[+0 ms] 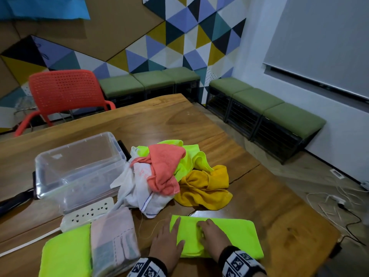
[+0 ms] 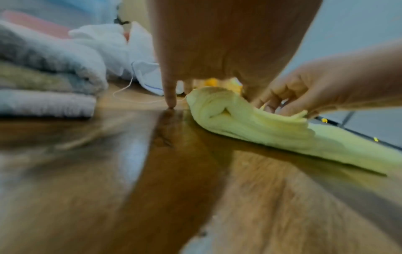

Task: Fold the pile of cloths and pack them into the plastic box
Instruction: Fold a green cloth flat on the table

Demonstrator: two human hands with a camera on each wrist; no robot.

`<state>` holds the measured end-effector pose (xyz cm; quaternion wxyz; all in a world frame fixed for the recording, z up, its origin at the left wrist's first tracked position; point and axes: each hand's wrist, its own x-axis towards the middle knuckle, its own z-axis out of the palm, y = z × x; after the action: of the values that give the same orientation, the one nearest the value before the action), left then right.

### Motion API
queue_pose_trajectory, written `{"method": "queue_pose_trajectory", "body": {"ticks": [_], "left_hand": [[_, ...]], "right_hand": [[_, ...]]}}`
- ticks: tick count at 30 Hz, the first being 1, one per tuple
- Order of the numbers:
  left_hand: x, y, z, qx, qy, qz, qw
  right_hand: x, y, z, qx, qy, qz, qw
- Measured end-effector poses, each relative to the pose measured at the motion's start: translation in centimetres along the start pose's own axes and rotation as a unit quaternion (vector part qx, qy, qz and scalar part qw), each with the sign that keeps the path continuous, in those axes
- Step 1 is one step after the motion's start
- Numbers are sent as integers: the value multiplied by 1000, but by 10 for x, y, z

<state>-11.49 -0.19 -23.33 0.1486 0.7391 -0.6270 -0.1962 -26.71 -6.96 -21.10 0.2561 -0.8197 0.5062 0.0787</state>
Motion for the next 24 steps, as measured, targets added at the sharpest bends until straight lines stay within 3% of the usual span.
{"method": "queue_pose_trajectory", "body": {"ticks": [2,5,7,9,12,15,19,22,24], "left_hand": [[4,-4,-5,-90,10,-108,990],[10,-4,-15,-237,-52,-197,950],[12,-1,-21,-279,-86,-215,932],[10,2,-30,-292,-64,-220,929],[7,2,-50,-256,-4,-239,937],[0,7,-72,-265,38,-218,939],[-12,14,-75,-239,-1,-115,964],[-19,9,-58,-188,-71,-44,979],[-20,5,-49,-156,-49,-70,984]], "right_hand": [[4,0,-2,4,-7,12,1000],[12,-1,-3,-12,-20,5,1000],[14,-7,-6,-20,-18,2,1000],[16,-15,-9,15,-20,2,1000],[13,-36,-17,193,-62,-1,979],[4,-60,-20,434,-139,10,890],[2,-61,-21,519,-170,80,833],[4,-38,-19,531,-111,117,832],[3,-22,-19,514,-61,135,845]]}}
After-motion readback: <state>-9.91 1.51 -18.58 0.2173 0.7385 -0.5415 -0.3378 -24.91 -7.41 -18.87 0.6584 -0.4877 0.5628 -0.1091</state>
